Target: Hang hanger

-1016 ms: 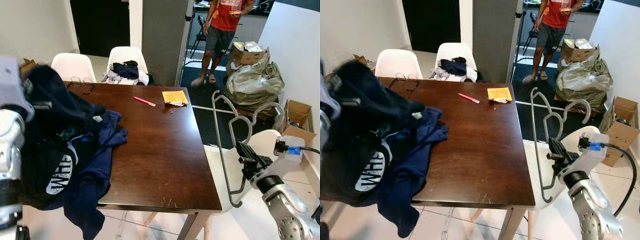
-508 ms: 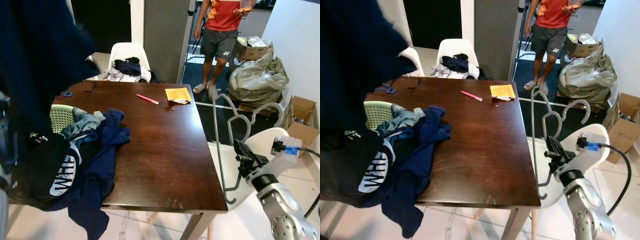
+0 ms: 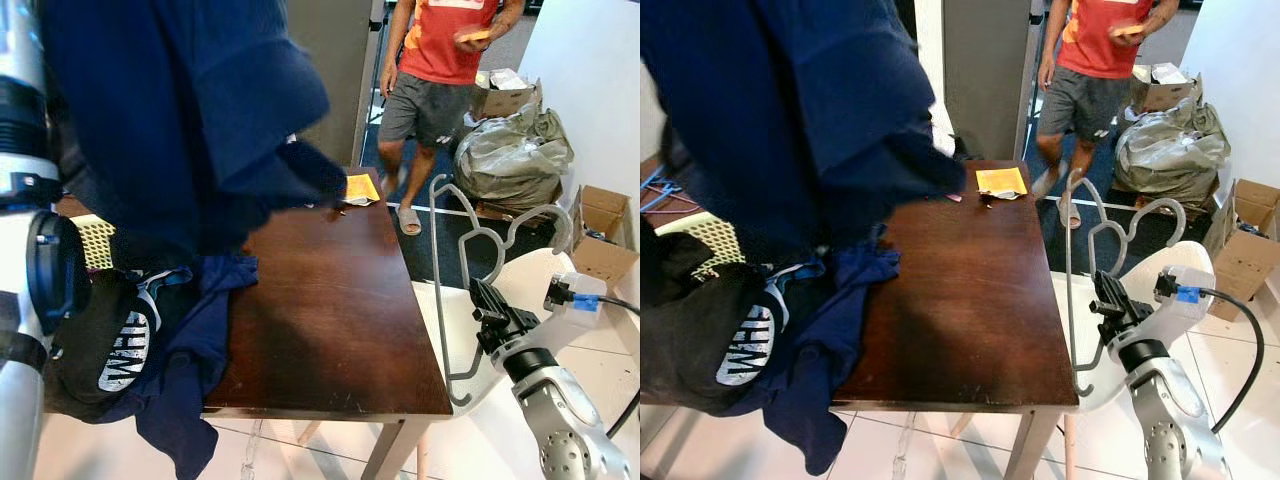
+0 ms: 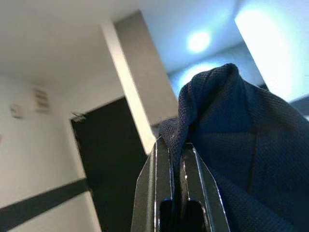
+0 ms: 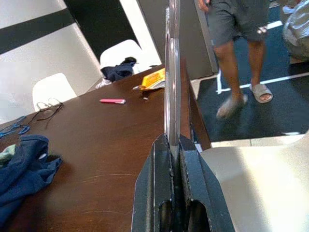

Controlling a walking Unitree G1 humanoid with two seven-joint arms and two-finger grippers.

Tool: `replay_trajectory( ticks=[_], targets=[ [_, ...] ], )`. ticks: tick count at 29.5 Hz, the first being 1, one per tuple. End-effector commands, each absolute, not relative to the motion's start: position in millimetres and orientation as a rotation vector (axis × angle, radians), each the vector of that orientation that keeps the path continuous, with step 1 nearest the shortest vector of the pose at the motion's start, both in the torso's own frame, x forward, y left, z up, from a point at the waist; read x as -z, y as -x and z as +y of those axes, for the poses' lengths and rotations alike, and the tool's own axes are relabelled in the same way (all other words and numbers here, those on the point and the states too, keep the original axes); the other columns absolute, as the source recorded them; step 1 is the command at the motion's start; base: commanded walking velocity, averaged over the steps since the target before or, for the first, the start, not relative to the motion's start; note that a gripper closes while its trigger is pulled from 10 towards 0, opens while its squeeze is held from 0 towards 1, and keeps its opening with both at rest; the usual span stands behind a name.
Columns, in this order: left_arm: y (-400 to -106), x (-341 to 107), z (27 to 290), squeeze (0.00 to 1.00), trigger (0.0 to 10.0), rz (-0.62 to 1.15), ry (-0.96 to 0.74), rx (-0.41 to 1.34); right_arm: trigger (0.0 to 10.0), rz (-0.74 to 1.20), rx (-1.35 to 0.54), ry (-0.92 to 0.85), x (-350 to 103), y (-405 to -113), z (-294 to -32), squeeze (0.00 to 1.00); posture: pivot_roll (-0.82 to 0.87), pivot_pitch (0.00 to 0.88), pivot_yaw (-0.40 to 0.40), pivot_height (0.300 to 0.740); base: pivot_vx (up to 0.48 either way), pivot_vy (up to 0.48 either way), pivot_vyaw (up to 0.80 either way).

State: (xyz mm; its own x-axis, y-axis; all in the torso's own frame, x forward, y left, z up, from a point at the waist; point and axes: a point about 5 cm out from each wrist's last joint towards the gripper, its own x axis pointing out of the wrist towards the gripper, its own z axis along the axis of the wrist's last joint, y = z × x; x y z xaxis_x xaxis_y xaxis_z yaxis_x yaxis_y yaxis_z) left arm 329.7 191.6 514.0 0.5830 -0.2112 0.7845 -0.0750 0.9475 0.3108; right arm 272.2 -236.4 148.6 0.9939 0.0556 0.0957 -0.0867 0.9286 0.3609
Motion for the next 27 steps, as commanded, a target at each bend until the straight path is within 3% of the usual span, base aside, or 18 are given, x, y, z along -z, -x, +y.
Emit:
replay_trajectory(
  ticks=[1,2,6,11,12,15,17,20,21,22,23,25,27],
  targets=[
    [-335.5,-501.8,176.9,0.0,0.0,-0.936,-0.314,0.152,10.0,-0.094,-0.049,-0.389,-148.0,-273.0,-240.4,0.0,0.04,0.0,-0.014,0.74,0.0,0.0,0.0],
    [-349.0,-473.1,156.3,0.0,0.0,-0.873,-0.293,0.238,10.0,-0.097,-0.038,-0.392,-148.1,-273.3,-242.2,0.0,0.02,0.0,-0.021,0.74,0.0,0.0,0.0],
    [-357.0,-454.5,146.0,0.0,0.0,-0.831,-0.269,0.275,10.0,-0.099,-0.031,-0.394,-148.2,-273.1,-243.7,0.0,0.02,0.0,-0.021,0.74,0.0,0.0,0.0],
    [-358.6,-472.2,163.2,0.0,0.0,-0.861,-0.253,0.187,10.0,-0.103,-0.011,-0.408,-147.7,-272.4,-247.6,0.0,0.02,0.0,-0.019,0.74,0.0,0.0,0.0],
    [-354.1,-494.1,172.6,0.0,0.0,-0.902,-0.272,0.135,10.0,-0.107,-0.002,-0.411,-147.2,-272.2,-248.8,0.0,0.02,0.0,-0.012,0.74,0.0,0.0,0.0],
    [-351.4,-509.6,168.1,0.0,0.0,-0.922,-0.236,0.173,10.0,-0.111,0.006,-0.413,-146.9,-271.9,-249.8,0.0,0.01,0.0,-0.005,0.74,0.0,0.0,0.0],
    [-348.2,-513.1,122.9,0.0,0.0,-0.934,-0.138,0.444,10.0,-0.118,0.024,-0.413,-146.3,-269.7,-251.6,0.0,-0.01,0.0,0.009,0.74,0.0,0.0,0.0],
    [-348.2,-513.1,122.9,0.0,0.0,-0.934,-0.138,0.444,10.0,-0.118,0.024,-0.413,-146.3,-269.7,-251.6,0.0,-0.01,0.0,0.009,0.74,0.0,0.0,0.0],
    [-346.4,-504.7,101.5,0.0,0.0,-0.922,-0.09,0.578,10.0,-0.12,0.029,-0.412,-146.3,-268.2,-252.4,0.0,-0.02,0.0,0.009,0.74,0.0,0.0,0.0],
    [-346.4,-504.7,101.5,0.0,0.0,-0.922,-0.09,0.578,10.0,-0.12,0.029,-0.412,-146.3,-268.2,-252.4,0.0,-0.02,0.0,0.009,0.74,0.0,0.0,0.0],
    [-344.9,-491.5,85.1,0.0,0.0,-0.902,-0.051,0.682,10.0,-0.121,0.033,-0.411,-146.2,-266.6,-253.1,0.0,-0.02,0.0,0.008,0.74,0.0,0.0,0.0],
    [-344.9,-491.5,85.1,0.0,0.0,-0.902,-0.051,0.682,10.0,-0.121,0.033,-0.411,-146.2,-266.6,-253.1,0.0,-0.02,0.0,0.008,0.74,0.0,0.0,0.0],
    [-359.0,-437.6,88.4,0.0,0.0,-0.768,0.015,0.689,10.0,-0.116,0.033,-0.412,-146.7,-264.8,-254.2,0.0,-0.01,0.0,-0.006,0.74,0.0,0.0,0.0]
  ],
)
